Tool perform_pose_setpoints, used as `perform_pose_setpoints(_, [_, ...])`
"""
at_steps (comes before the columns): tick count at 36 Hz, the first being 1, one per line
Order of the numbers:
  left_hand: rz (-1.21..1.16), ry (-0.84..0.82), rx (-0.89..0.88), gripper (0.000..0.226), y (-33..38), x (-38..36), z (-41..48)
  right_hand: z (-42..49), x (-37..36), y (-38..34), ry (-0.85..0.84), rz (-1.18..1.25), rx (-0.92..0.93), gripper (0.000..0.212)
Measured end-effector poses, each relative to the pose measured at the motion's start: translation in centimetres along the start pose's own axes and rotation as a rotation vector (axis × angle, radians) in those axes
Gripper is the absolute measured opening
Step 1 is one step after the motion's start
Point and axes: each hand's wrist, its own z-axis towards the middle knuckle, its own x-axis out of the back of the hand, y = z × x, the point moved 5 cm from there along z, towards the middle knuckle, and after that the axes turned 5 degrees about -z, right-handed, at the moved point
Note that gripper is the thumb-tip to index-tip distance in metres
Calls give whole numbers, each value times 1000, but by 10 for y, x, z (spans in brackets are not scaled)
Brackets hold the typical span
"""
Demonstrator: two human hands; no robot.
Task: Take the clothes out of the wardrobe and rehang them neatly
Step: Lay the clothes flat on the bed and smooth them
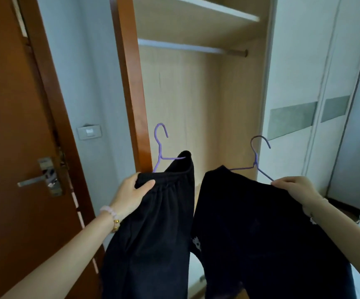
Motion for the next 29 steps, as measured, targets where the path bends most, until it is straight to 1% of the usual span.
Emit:
perform_pose_setpoints(2, [-9,-11,-15,4,-2,-7,28,25,-2,0,22,10,-7,10])
perform_pose_setpoints(5, [-39,-50,-13,3,-6,-23,66,54,-7,-1,66,28,-6,11])
perform_pose_setpoints(7, [-70,-42,-14,8,-8,-33,91,72,-9,-2,99,41,-8,13])
perform_pose_setpoints(10, [-121,-31,-2,5,-12,-49,126,98,-16,-7,138,50,-12,14])
perform_pose_setpoints(11, [-153,-19,-1,9,-13,-55,138,106,-20,-10,144,46,-6,14])
perform_pose_setpoints(13, [-227,19,5,12,-13,-65,161,124,-27,-18,146,25,15,15])
perform_pose_setpoints(16, [-338,66,33,10,-12,-80,197,150,-37,-35,128,-21,32,16])
perform_pose_setpoints(19, [-430,75,25,15,-8,-98,233,174,-42,-52,124,-15,40,13])
perform_pose_setpoints(21, [-492,90,41,12,-9,-109,256,188,-44,-65,113,7,37,14])
perform_pose_setpoints(25, [-543,110,84,26,-17,-125,295,216,-53,-80,69,93,-39,14])
perform_pose_setpoints(29, [-576,120,89,24,-17,-130,324,246,-67,-94,100,82,-1,13])
